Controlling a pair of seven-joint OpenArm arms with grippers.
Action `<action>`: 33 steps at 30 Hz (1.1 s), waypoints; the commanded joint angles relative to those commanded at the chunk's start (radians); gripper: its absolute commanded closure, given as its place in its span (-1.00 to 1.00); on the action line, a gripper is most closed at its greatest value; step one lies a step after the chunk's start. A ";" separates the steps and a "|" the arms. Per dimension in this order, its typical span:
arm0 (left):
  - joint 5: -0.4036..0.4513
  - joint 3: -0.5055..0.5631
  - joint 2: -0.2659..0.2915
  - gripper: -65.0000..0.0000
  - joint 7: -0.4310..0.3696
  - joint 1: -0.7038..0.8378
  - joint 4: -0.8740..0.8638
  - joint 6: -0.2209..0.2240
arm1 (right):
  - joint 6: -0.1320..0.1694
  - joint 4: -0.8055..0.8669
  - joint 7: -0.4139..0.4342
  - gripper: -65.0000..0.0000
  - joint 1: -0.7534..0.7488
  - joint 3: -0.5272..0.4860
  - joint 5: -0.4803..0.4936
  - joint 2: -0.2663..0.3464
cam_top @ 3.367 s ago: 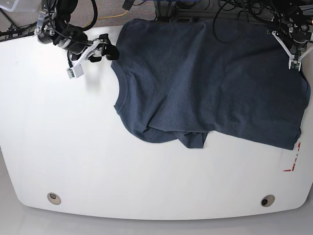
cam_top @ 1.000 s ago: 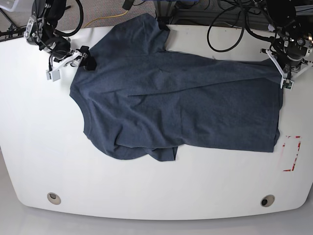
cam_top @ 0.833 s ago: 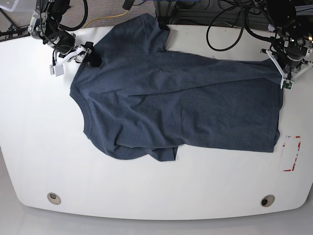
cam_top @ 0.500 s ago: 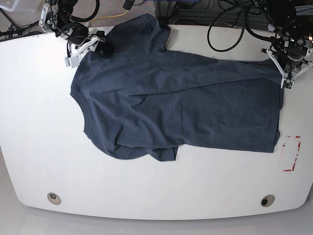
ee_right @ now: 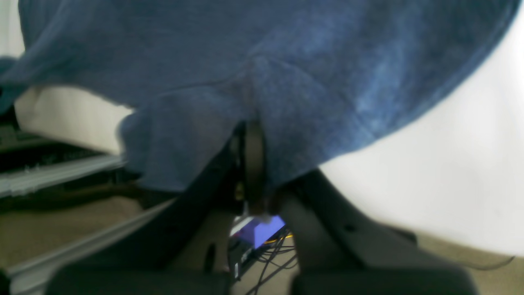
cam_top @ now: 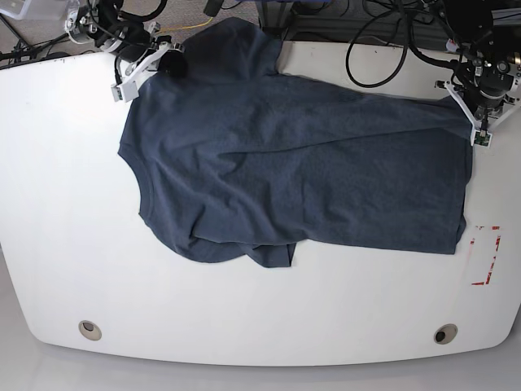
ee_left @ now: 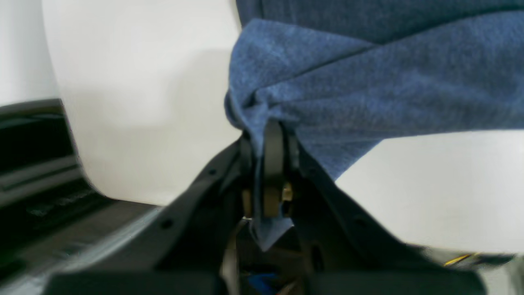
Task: Fold the T-shirt properly
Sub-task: 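Lift the T-shirt with both grippers and pull it taut toward the robot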
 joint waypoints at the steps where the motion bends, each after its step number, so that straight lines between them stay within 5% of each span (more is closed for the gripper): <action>1: 0.000 -0.014 0.005 1.00 0.000 0.000 -0.002 0.000 | 0.002 0.006 0.003 1.00 -0.015 0.000 0.000 0.000; 7: 0.002 -0.015 0.003 1.00 -0.002 -0.008 -0.005 0.000 | 0.064 0.006 0.023 1.00 -0.028 0.049 -0.003 0.000; 15: 0.006 0.184 0.005 1.00 -0.008 -0.094 -0.006 0.000 | 0.060 -0.014 0.023 1.00 0.160 0.064 -0.092 0.061; 21: 0.008 0.359 0.000 1.00 -0.147 -0.120 -0.006 0.000 | 0.069 -0.028 -0.020 1.00 0.377 0.061 -0.354 0.064; 26: 0.060 0.502 -0.049 1.00 -0.170 -0.137 -0.006 0.000 | 0.071 -0.028 -0.044 1.00 0.522 0.046 -0.486 0.094; 33: 0.066 0.516 -0.052 1.00 -0.235 -0.252 -0.005 0.019 | 0.061 -0.041 -0.064 1.00 0.697 -0.037 -0.531 0.161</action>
